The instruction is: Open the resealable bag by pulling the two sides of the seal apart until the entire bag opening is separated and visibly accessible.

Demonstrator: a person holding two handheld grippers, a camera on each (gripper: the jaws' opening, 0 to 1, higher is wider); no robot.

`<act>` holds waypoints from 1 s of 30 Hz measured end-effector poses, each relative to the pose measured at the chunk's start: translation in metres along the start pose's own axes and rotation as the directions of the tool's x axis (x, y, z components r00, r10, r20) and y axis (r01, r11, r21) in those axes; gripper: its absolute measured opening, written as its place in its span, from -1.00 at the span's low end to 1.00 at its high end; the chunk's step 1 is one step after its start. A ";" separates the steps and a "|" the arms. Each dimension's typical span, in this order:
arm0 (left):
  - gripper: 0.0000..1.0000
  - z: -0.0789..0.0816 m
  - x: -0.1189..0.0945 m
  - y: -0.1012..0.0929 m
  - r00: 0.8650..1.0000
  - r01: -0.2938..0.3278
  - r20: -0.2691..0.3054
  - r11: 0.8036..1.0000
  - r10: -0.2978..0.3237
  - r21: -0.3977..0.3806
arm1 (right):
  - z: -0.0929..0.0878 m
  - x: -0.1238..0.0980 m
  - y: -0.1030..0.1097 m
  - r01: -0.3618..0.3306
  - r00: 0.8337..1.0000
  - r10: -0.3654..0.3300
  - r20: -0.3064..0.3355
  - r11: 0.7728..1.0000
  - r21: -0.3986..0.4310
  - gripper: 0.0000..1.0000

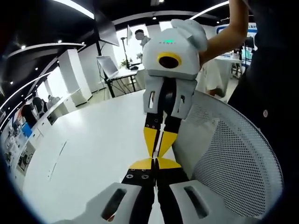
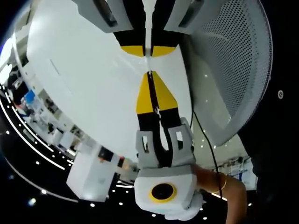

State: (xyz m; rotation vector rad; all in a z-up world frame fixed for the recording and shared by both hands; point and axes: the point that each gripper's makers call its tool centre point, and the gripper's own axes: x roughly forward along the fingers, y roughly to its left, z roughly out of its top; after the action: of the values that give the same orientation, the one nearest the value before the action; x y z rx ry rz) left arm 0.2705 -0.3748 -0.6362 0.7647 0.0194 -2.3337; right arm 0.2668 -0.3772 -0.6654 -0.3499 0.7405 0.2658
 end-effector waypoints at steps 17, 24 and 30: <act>-1.00 -0.001 -0.004 0.001 1.000 0.000 0.004 1.000 0.000 0.008 | -0.006 -0.002 0.000 0.010 0.999 -0.012 -0.032 0.999 -0.047 -1.00; -1.00 0.000 0.002 -0.002 1.000 0.003 0.014 1.000 -0.003 0.008 | -0.003 -0.003 0.002 0.006 1.000 -0.007 -0.017 0.999 -0.049 -1.00; -1.00 -0.002 0.005 -0.003 1.000 0.005 0.007 1.000 -0.005 0.006 | -0.001 -0.002 0.003 0.002 1.000 -0.003 -0.018 0.999 -0.052 -1.00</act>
State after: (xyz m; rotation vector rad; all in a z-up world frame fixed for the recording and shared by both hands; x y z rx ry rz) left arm 0.2671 -0.3752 -0.6414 0.7597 0.0116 -2.3420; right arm 0.2637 -0.3754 -0.6657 -0.4033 0.7514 0.2803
